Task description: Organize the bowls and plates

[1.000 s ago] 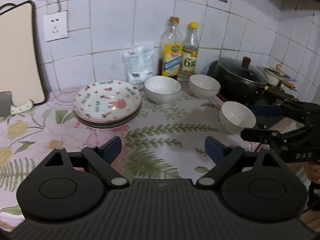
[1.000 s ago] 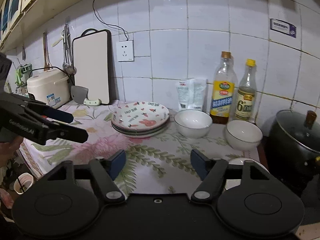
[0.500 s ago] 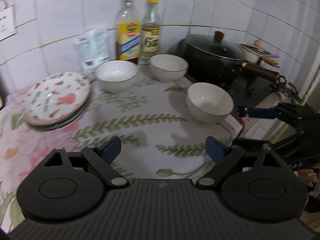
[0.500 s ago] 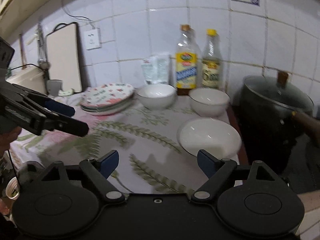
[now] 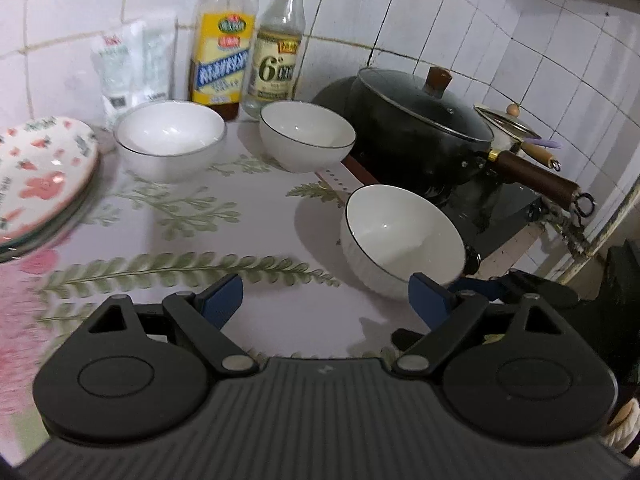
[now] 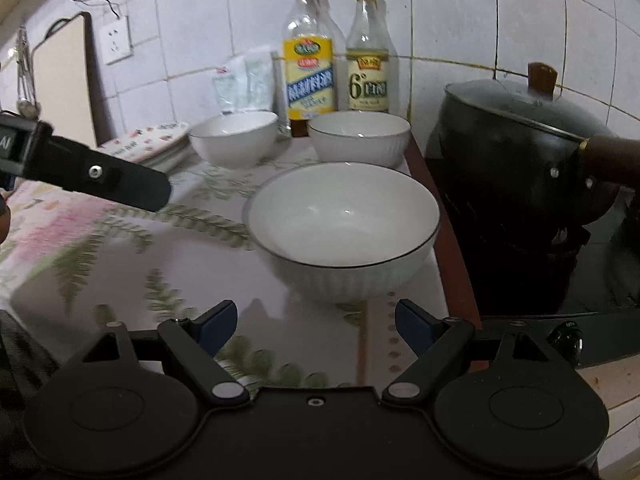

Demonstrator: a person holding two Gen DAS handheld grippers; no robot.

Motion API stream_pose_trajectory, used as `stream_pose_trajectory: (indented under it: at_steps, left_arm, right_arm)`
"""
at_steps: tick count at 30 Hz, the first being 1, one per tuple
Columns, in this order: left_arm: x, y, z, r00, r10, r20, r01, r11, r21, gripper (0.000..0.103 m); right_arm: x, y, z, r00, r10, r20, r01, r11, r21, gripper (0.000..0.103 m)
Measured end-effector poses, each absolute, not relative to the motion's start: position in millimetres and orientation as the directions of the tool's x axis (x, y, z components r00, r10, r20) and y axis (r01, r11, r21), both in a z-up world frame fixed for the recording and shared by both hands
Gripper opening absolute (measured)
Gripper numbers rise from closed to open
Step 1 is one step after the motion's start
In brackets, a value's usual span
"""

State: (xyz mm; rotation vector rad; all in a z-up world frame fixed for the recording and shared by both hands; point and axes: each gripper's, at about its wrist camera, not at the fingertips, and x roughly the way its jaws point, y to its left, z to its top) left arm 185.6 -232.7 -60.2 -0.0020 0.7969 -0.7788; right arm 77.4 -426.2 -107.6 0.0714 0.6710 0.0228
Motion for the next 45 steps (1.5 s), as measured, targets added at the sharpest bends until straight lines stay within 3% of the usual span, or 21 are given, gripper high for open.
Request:
stream_pose_trajectory:
  at_steps: [4, 6, 11, 12, 16, 18, 27, 45]
  left_arm:
    - [202, -253, -77, 0.411, -0.632, -0.657, 0.617, 0.724, -0.31, 0.087]
    - [208, -260, -83, 0.397, -0.645, -0.653, 0.615, 0.715, -0.332, 0.078]
    - [214, -280, -87, 0.392, -0.637, -0.664, 0.635, 0.71, -0.306, 0.074]
    - [215, -283, -87, 0.392, -0.636, -0.665, 0.638, 0.708, -0.302, 0.065]
    - [220, -290, -92, 0.353, -0.647, -0.676, 0.645, 0.692, -0.325, 0.046]
    - [220, -292, -93, 0.323, -0.67, -0.669, 0.652, 0.67, -0.355, 0.03]
    - [209, -283, -86, 0.337, -0.666, -0.666, 0.659, 0.672, -0.338, 0.03]
    - [163, -207, -31, 0.419, -0.65, -0.634, 0.661, 0.697, -0.277, 0.03]
  right_arm:
    - [89, -431, -118, 0.786, 0.029, -0.617, -0.003, 0.999, 0.043, 0.089]
    - [94, -433, -120, 0.79, 0.017, -0.612, -0.001, 1.0, 0.026, 0.089]
    - [102, -433, -119, 0.811, 0.003, -0.585, -0.023, 0.999, -0.027, 0.09]
    - [104, -433, -119, 0.812, 0.004, -0.584, -0.029, 0.999, -0.034, 0.091]
    - [107, -434, -120, 0.816, 0.007, -0.578, -0.038, 0.998, -0.042, 0.092]
    - [106, -433, -121, 0.82, 0.007, -0.572, -0.04, 0.998, -0.045, 0.093]
    - [105, -425, -114, 0.806, 0.029, -0.592, -0.025, 1.0, 0.015, 0.093]
    - [77, -357, -64, 0.83, 0.071, -0.554, -0.107, 0.994, -0.033, 0.093]
